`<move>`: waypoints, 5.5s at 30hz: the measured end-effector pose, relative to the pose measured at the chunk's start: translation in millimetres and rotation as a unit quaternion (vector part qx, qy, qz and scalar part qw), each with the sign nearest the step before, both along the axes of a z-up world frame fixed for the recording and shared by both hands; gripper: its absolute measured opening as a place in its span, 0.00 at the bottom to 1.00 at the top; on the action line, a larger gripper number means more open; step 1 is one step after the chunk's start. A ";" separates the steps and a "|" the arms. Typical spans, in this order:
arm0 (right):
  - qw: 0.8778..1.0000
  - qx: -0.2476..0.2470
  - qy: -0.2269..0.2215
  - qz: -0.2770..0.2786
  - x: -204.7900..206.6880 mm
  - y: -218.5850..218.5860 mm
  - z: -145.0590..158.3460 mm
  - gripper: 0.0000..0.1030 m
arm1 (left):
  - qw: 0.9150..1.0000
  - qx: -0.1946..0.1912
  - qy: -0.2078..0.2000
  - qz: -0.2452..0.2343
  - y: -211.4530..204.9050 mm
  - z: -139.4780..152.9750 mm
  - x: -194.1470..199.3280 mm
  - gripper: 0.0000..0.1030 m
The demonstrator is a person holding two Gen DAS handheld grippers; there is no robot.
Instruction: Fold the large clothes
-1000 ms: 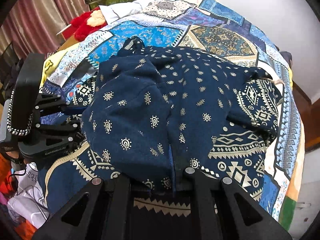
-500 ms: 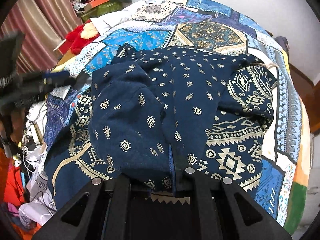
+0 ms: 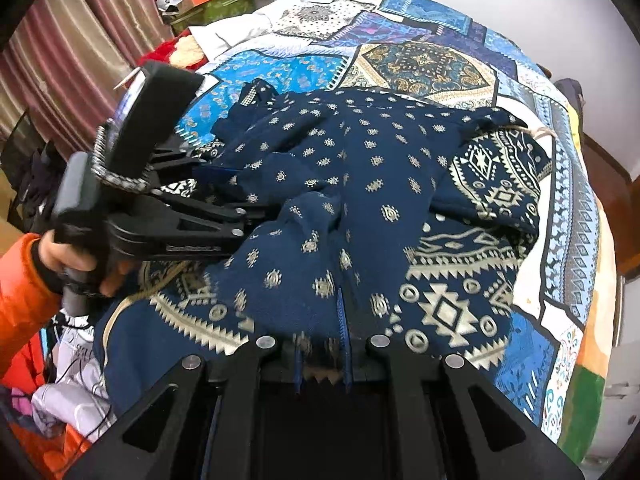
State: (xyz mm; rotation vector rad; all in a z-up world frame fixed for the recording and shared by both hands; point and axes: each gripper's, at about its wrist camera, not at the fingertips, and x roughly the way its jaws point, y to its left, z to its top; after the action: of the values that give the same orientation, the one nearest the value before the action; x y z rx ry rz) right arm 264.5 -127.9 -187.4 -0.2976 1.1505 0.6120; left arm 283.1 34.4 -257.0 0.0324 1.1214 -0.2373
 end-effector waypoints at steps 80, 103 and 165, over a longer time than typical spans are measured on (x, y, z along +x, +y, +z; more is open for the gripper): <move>0.975 0.069 0.025 -0.209 249.9 -82.6 -58.9 0.49 | 0.981 -0.076 0.022 0.175 182.5 -63.1 147.1 0.42; 0.981 0.015 -0.154 -0.116 329.3 47.5 23.7 0.15 | 0.972 0.016 -0.094 0.217 220.7 57.4 209.2 0.10; 0.987 0.091 0.029 -0.130 15.1 -48.6 -2.0 0.90 | 0.969 -0.065 0.092 0.220 167.7 -46.0 -113.4 0.82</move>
State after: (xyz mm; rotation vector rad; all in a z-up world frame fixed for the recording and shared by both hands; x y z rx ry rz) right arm 279.5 -176.5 -189.3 0.0278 1.1563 0.4930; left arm 169.7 202.1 -303.0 -0.3598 1.2636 0.0859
